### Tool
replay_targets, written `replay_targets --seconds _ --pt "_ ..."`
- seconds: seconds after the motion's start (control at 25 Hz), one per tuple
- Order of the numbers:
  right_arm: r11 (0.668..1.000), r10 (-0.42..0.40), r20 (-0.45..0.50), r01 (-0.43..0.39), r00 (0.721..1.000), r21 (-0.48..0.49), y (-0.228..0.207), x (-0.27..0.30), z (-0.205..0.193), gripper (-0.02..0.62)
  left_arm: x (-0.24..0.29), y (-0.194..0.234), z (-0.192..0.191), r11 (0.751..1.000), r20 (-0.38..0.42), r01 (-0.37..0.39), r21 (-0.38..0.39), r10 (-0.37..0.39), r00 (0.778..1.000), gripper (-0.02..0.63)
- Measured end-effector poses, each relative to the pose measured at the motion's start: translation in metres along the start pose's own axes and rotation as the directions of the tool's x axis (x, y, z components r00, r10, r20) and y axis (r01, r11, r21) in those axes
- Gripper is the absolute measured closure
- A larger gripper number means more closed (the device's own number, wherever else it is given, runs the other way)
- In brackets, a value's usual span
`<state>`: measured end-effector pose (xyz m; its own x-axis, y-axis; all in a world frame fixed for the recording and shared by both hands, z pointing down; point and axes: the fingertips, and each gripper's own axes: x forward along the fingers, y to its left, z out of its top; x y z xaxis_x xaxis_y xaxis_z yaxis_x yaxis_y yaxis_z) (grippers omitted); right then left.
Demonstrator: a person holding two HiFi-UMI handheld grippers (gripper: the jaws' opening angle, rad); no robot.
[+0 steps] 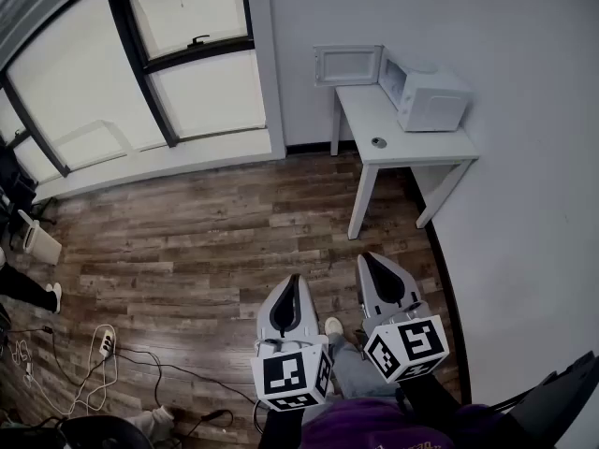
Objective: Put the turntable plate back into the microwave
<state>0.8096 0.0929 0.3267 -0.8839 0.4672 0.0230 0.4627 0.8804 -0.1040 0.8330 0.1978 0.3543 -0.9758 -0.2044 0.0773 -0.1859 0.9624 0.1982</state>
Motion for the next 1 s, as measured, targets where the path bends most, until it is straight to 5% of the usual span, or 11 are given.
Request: replay_targets --seconds 0.2,0.48,1.0 --pt "1.000 -0.012 0.013 0.011 1.000 0.027 -0.022 0.062 -0.003 0.594 0.055 0.029 0.000 1.000 -0.003 -0.021 0.004 0.021 1.000 0.601" --pt "0.992 0.089 0.062 -0.094 0.994 0.080 -0.062 0.166 0.021 0.594 0.165 0.051 0.019 1.000 -0.021 -0.016 -0.015 0.016 1.000 0.601" --pt "0.987 0.124 0.000 -0.124 0.992 0.104 -0.164 0.330 0.023 0.594 0.347 0.080 0.046 0.998 -0.033 -0.057 -0.004 0.057 0.998 0.601"
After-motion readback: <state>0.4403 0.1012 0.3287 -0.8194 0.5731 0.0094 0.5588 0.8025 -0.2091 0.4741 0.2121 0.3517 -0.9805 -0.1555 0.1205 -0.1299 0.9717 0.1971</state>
